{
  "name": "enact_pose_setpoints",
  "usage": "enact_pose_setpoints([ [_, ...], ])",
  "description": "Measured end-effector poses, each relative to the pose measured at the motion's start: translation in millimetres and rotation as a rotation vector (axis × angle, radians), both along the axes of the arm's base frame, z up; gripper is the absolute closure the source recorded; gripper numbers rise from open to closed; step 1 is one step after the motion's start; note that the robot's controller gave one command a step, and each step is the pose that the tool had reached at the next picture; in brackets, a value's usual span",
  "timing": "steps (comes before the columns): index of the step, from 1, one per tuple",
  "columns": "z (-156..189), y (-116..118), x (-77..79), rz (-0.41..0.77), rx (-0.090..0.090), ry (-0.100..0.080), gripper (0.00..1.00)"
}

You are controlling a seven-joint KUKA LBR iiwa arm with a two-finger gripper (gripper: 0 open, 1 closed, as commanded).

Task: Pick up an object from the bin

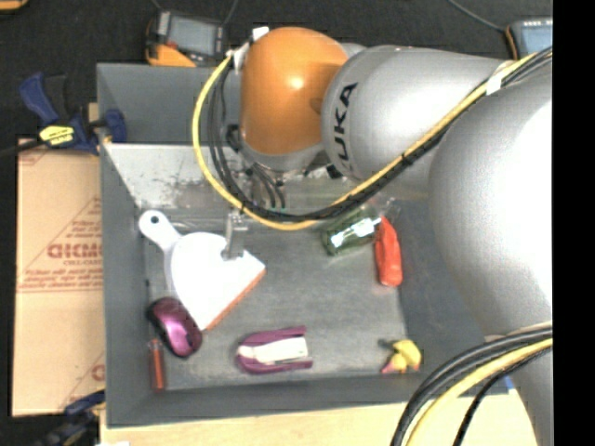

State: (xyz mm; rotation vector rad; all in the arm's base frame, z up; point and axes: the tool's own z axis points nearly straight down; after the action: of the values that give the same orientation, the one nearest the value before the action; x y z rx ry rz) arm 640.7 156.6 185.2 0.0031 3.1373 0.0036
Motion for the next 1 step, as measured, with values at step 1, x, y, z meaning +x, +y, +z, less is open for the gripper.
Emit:
enact_pose_setpoints([
  [1,0.0,0.0,0.0,0.0,0.0,0.0,0.0],
])
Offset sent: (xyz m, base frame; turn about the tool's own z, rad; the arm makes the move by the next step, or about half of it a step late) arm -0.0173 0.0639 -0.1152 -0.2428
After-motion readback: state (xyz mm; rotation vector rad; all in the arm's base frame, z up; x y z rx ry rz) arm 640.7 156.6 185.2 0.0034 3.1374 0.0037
